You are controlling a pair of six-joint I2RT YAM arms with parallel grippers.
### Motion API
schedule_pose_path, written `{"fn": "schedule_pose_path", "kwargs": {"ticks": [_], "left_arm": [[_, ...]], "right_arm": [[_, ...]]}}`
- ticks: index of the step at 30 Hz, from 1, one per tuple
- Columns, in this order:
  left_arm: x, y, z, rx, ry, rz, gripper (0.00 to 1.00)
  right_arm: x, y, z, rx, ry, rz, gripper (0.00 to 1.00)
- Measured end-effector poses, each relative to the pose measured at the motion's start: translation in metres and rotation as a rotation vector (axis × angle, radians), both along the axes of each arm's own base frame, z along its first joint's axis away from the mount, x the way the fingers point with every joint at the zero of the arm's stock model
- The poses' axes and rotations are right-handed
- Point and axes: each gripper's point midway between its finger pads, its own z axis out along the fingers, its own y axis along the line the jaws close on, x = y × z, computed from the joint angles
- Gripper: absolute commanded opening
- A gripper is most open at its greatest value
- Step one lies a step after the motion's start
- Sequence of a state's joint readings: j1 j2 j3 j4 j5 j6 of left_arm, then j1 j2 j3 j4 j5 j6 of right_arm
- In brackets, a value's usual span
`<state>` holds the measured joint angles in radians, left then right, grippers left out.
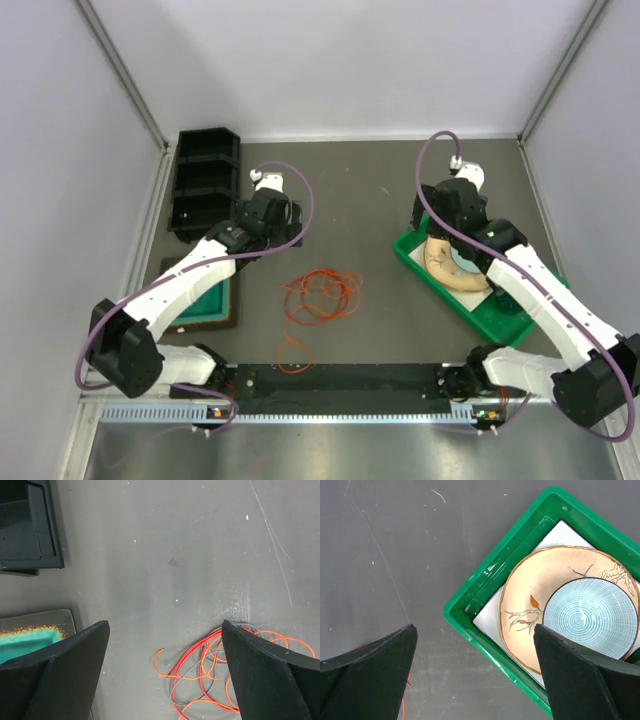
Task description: Untangle the cables
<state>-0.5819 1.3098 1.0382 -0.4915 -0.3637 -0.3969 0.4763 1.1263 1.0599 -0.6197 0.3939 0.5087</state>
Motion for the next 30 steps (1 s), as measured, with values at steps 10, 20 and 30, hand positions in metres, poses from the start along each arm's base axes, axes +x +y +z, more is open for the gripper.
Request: {"fn": "schedule_pose_path", "kwargs": {"ticks": [10,20,30], "left_arm": [[0.000,0.002,0.001,0.007,-0.006,0.006,0.99],[-0.001,0.011,0.001,0.027,-0.037,0.026,0.99],[-0.046,-0.056,-0.038,-0.024,0.064,-0.181,0.96]], "right_arm": [[0.001,0.002,0.000,-0.002,-0.002,0.014,0.99],[-0.006,-0.001,-0.006,0.006,-0.016,0.021,0.99],[-0.008,-0.001,0.004,0.035,-0.069,0.023,0.99]]}}
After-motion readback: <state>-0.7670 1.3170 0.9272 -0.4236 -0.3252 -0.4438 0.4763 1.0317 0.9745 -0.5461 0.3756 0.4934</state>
